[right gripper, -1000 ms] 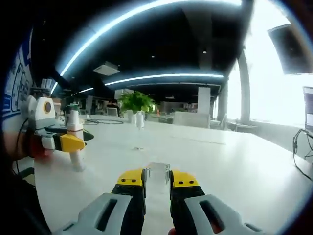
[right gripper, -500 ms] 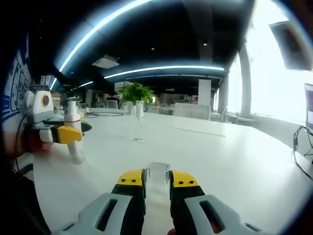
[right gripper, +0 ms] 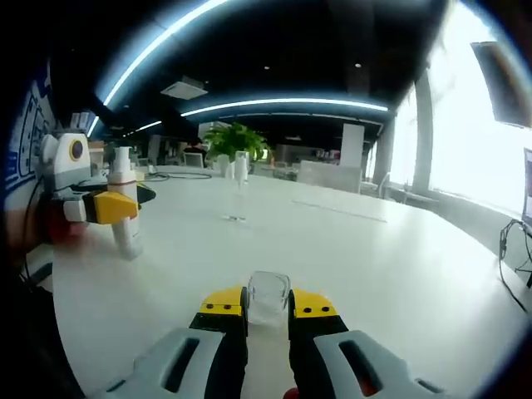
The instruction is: Clamp pump bottle remove cover press pump head put on cover
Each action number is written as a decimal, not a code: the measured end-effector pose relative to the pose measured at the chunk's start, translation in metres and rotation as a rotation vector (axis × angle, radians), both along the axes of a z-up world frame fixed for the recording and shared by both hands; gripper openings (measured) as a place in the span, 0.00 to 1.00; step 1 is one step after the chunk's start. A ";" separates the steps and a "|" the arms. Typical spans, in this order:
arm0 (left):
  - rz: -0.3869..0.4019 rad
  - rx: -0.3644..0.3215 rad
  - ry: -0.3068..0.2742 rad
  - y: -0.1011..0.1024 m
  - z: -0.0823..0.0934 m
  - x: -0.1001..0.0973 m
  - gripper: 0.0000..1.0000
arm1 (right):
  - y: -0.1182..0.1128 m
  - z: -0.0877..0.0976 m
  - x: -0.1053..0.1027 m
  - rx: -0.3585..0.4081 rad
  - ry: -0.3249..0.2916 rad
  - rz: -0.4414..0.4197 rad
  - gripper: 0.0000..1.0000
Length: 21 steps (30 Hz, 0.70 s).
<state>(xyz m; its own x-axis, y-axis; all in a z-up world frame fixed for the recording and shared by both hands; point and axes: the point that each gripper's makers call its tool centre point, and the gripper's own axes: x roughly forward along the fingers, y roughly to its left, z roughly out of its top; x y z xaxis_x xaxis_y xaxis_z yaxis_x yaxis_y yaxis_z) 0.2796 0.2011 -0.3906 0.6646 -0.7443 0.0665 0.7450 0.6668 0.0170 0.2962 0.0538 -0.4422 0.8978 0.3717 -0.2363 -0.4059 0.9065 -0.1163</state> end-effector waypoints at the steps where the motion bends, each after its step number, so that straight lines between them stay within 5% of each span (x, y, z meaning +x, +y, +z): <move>1: 0.000 0.000 0.000 0.000 0.000 0.000 0.15 | 0.000 0.000 0.001 0.004 0.002 -0.001 0.14; 17: 0.002 0.004 -0.004 0.000 0.000 0.000 0.15 | -0.003 0.001 0.000 0.008 -0.009 -0.002 0.15; 21: 0.001 0.004 -0.005 0.000 0.000 -0.001 0.15 | 0.004 0.004 -0.003 0.039 -0.015 0.028 0.31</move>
